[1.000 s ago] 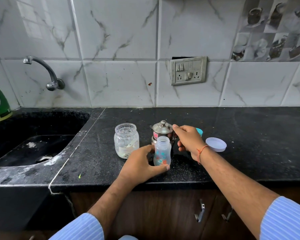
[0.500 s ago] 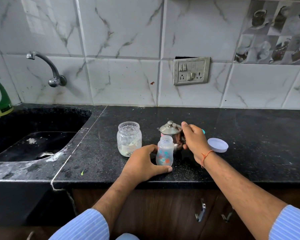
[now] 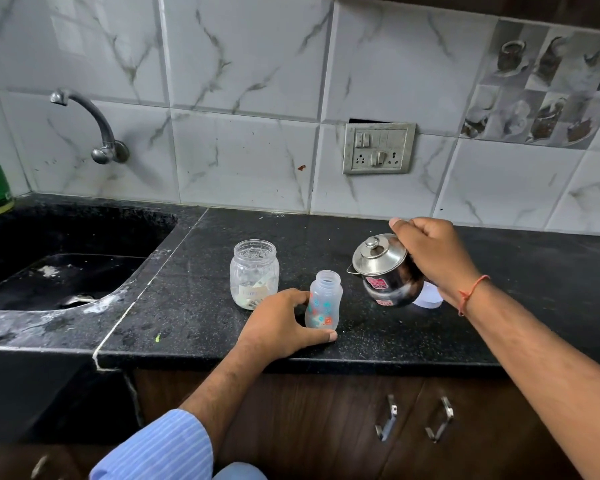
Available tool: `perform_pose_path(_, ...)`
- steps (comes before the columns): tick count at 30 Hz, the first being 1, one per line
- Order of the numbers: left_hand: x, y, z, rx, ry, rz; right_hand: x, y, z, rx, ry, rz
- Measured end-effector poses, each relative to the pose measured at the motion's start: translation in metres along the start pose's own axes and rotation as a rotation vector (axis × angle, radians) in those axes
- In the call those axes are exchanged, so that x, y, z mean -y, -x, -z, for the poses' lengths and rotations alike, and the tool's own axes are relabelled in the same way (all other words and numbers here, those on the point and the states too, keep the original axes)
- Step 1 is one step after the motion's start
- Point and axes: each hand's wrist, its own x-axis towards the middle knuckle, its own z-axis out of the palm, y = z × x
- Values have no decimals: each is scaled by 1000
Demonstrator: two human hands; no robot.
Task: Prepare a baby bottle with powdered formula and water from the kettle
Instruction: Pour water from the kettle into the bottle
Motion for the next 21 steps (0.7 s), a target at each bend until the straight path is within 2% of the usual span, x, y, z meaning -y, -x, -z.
perform_pose_path(9,-4,3,3,8,-23,-23,16,1,-10,41,115,29)
perform_pose_path(21,-3,3,4,17,5,-58,6,-9,-18,30,115,25)
